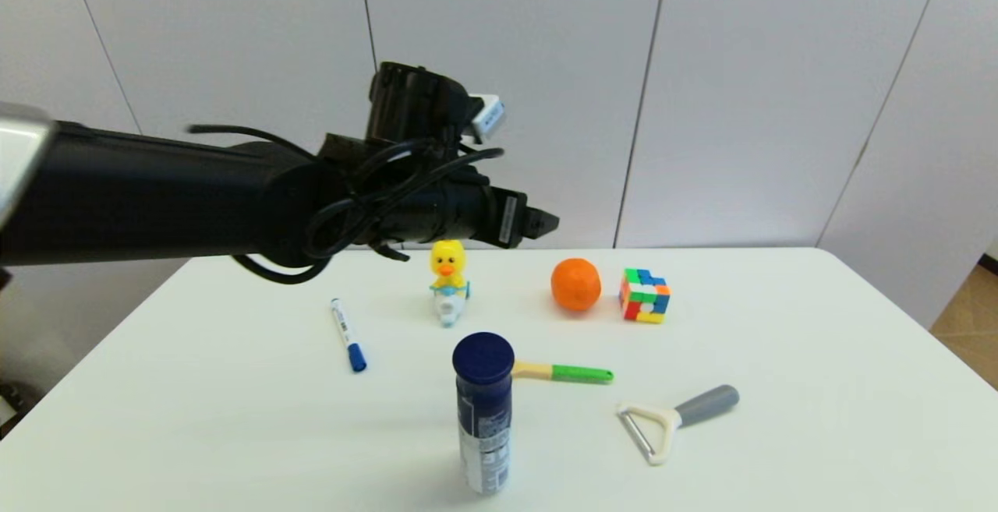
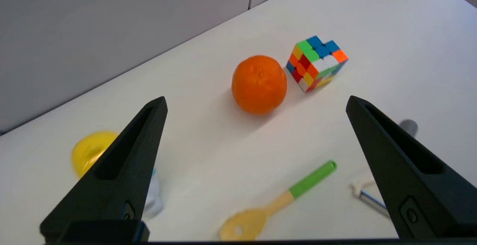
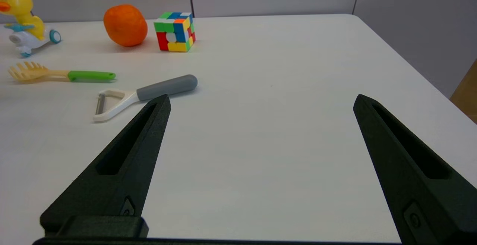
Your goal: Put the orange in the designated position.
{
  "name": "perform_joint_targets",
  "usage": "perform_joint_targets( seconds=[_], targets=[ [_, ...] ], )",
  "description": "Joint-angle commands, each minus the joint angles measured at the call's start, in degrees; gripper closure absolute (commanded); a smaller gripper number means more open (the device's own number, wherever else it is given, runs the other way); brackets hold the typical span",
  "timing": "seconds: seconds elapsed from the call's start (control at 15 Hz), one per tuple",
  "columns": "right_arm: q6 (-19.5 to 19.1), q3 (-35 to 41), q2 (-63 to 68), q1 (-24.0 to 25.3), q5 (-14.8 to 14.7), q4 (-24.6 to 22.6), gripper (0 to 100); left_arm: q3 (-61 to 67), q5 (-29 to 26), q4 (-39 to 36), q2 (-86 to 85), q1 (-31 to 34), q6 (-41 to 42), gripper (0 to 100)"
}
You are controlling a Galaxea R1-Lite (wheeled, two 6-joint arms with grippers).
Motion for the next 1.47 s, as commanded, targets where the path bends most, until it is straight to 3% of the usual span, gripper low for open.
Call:
perform_joint_targets(
  seconds=[0.07,0.6,0.87,1.47],
  targets=[
    [0.0,0.0,0.1,0.0,0.0,0.0,0,15.9,-0.1,0.3,-19.5,1.3,0.1,0],
    [0.0,0.1,0.1,0.0,0.0,0.0,0,36.4,0.0,0.4,-45.2,5.5,4.0,0],
    [0.0,0.0,0.1,0.0,0.0,0.0,0,45.7,0.3,0.0,-54.2,15.3,7.1,0],
    [0.0,0.1,0.1,0.0,0.0,0.0,0,53.8,0.1,0.3,-67.3,28.8,7.3,0]
  ],
)
